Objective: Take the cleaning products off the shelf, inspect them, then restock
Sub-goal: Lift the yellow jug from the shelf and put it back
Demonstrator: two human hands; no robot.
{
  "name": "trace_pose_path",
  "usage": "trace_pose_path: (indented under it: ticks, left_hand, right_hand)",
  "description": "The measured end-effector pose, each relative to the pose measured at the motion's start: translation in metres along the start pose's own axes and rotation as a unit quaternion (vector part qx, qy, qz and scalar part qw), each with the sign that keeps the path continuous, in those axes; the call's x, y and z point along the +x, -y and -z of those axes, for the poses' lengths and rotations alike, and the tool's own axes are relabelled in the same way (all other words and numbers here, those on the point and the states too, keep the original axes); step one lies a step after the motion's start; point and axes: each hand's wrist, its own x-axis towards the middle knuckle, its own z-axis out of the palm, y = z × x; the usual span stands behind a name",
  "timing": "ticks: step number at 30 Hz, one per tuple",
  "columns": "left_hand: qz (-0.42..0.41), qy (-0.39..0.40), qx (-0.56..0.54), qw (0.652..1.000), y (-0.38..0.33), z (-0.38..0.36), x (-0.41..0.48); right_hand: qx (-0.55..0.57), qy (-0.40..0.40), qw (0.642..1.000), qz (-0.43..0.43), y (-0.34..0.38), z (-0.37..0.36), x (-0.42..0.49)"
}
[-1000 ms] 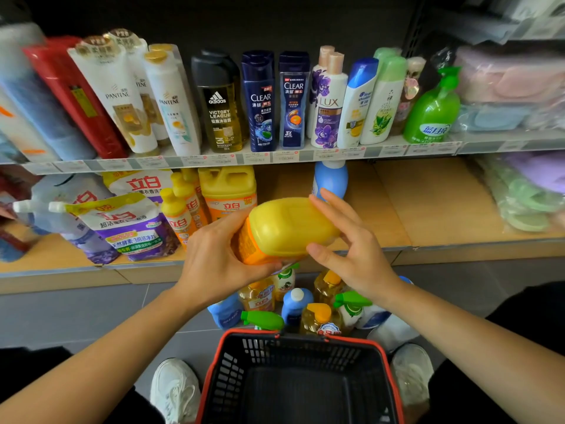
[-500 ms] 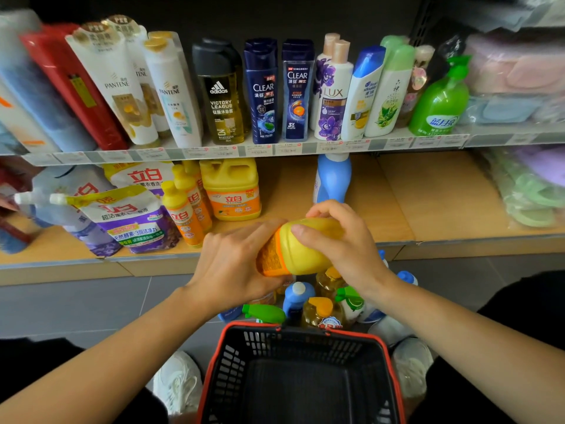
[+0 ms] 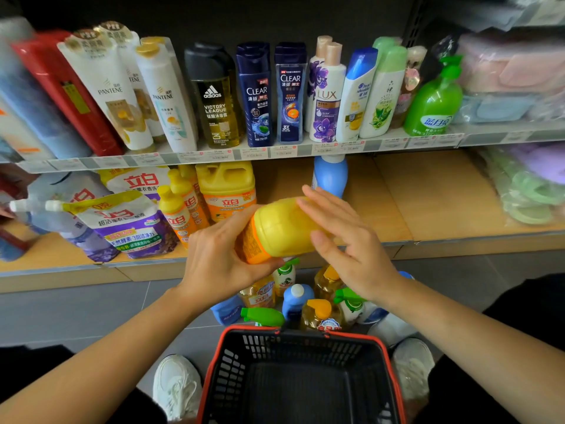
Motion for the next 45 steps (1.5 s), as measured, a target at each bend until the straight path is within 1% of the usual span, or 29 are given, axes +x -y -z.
trace_pose_path:
  ticks: [2, 5, 7, 8, 11, 14, 17, 19, 20, 21, 23, 25, 26, 28, 30, 31, 34, 36, 37, 41, 43, 45]
  left_hand:
    - [0.034, 0.001, -0.028, 0.999, 0.0, 0.002, 0.001]
    - [0.058, 0.002, -0.053, 0.997, -0.001, 0.003, 0.0]
    - [0.071, 0.003, -0.07, 0.995, -0.002, 0.004, 0.0]
    - [0.077, 0.005, -0.075, 0.994, -0.002, 0.005, 0.0]
    - [0.096, 0.007, -0.09, 0.991, -0.002, 0.008, 0.001]
    - [0.123, 0.005, -0.124, 0.985, -0.002, 0.011, 0.003]
    - [0.151, 0.001, -0.175, 0.973, -0.001, 0.012, 0.005]
    - [0.171, -0.001, -0.223, 0.96, 0.002, 0.013, 0.007]
    - [0.182, -0.001, -0.247, 0.952, 0.003, 0.014, 0.007]
    - [0.194, -0.003, -0.273, 0.942, 0.004, 0.015, 0.008]
    - [0.217, -0.011, -0.327, 0.92, 0.005, 0.015, 0.009]
    - [0.235, -0.02, -0.37, 0.899, 0.006, 0.016, 0.01]
    - [0.245, -0.025, -0.383, 0.89, 0.007, 0.016, 0.011]
    - [0.261, -0.034, -0.4, 0.878, 0.01, 0.017, 0.011]
    - [0.281, -0.051, -0.416, 0.863, 0.013, 0.017, 0.011]
    - [0.293, -0.06, -0.424, 0.855, 0.015, 0.017, 0.011]
    - [0.341, -0.09, -0.453, 0.819, 0.02, 0.017, 0.01]
    - [0.368, -0.102, -0.472, 0.795, 0.023, 0.018, 0.01]
    - [0.377, -0.103, -0.481, 0.785, 0.026, 0.018, 0.01]
    - [0.409, -0.09, -0.52, 0.744, 0.035, 0.016, 0.002]
    - [0.424, -0.084, -0.54, 0.722, 0.036, 0.014, -0.004]
    - [0.438, -0.079, -0.552, 0.705, 0.036, 0.012, -0.009]
  right_hand:
    - [-0.035, 0.0, 0.998, 0.053, -0.001, -0.005, -0.004]
    - [-0.082, -0.052, 0.987, 0.128, -0.006, -0.008, -0.007]
    - [-0.115, -0.087, 0.977, 0.155, -0.01, -0.007, -0.005]
    - [-0.128, -0.101, 0.975, 0.152, -0.013, -0.005, -0.003]
    - [-0.147, -0.13, 0.975, 0.108, -0.02, 0.001, 0.003]
    - [-0.138, -0.148, 0.976, 0.075, -0.027, 0.005, 0.008]
    - [-0.086, -0.16, 0.983, 0.028, -0.035, 0.005, 0.009]
    - [-0.04, -0.166, 0.984, -0.043, -0.041, 0.005, 0.01]
    - [-0.02, -0.161, 0.983, -0.088, -0.044, 0.006, 0.011]
    - [-0.003, -0.139, 0.981, -0.133, -0.048, 0.006, 0.012]
    - [0.037, -0.04, 0.975, -0.216, -0.053, 0.0, 0.01]
    - [0.113, 0.068, 0.95, -0.282, -0.056, -0.01, 0.006]
    - [0.164, 0.102, 0.929, -0.317, -0.056, -0.014, 0.004]
    - [0.274, 0.134, 0.871, -0.385, -0.056, -0.018, 0.002]
    - [0.356, 0.163, 0.824, -0.408, -0.058, -0.017, 0.002]
    - [0.376, 0.176, 0.812, -0.41, -0.058, -0.017, 0.001]
    - [0.372, 0.199, 0.797, -0.433, -0.056, -0.027, -0.007]
    - [0.384, 0.203, 0.779, -0.452, -0.054, -0.038, -0.016]
    - [0.405, 0.192, 0.769, -0.456, -0.051, -0.043, -0.019]
    - [0.504, 0.082, 0.728, -0.458, -0.044, -0.05, -0.019]
    - [0.534, 0.081, 0.716, -0.442, -0.04, -0.049, -0.018]
    - [0.557, 0.107, 0.709, -0.418, -0.034, -0.052, -0.02]
